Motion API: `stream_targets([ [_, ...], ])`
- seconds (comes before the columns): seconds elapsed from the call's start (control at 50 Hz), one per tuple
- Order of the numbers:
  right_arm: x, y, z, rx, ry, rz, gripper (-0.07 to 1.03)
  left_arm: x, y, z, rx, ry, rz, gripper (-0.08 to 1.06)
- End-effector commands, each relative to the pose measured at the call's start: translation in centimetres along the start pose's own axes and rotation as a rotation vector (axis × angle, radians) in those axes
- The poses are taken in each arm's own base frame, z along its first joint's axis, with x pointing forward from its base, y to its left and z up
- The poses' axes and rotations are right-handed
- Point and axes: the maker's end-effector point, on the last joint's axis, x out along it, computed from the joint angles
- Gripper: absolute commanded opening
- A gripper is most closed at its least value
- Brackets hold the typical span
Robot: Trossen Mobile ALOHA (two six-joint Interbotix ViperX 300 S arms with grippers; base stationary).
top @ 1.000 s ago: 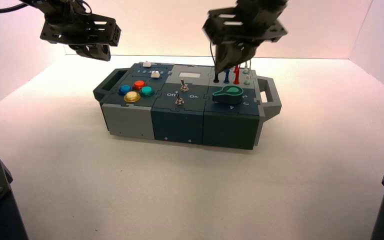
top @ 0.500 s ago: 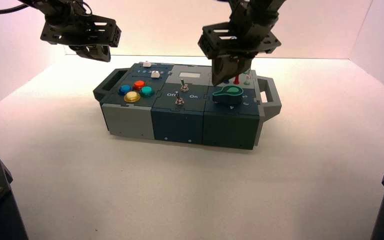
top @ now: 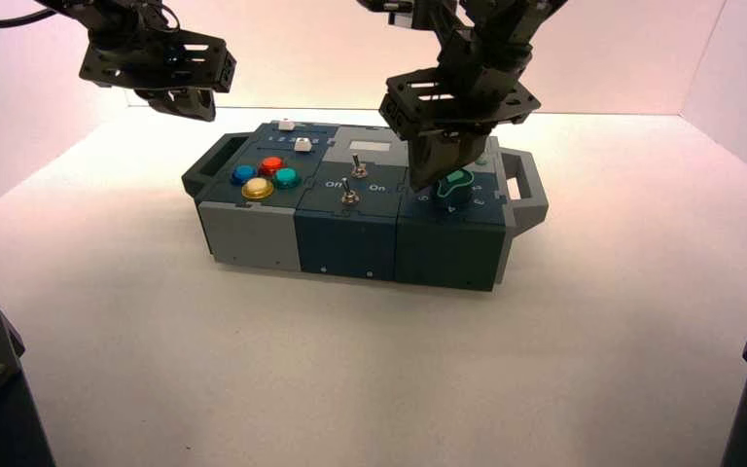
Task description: Turn the knob to position 3.
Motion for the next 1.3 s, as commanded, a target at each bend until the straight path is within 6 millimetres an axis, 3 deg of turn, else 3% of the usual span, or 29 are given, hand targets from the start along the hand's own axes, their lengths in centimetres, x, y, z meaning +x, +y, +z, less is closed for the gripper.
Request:
stream_targets([
  [0.02,-0.7,0.2,0.3,0.004,-0.021,0.006,-0.02,-0.3,-0.1,1.6,0.006,-0.041,-0.002,-0.03],
  [0.38,-1.2,0.0,-1.3,0.018,-0.007,0.008,-0.02,-0.3,-0.1,1.6,0.004,-0.041,-0.002,-0.03],
  [0.9,-2.8,0.1,-1.7,0.023,-0.045,0.015,-0.02,-0.2,-0.2,1.6,0.005,-0.037,-0.004,-0.03],
  [1.3,-2.5,-0.2,-2.6,0.032,-0.023,0.011,-0.02,-0.3,-0.2,1.6,0.007,-0.037,-0.004,-0.03],
])
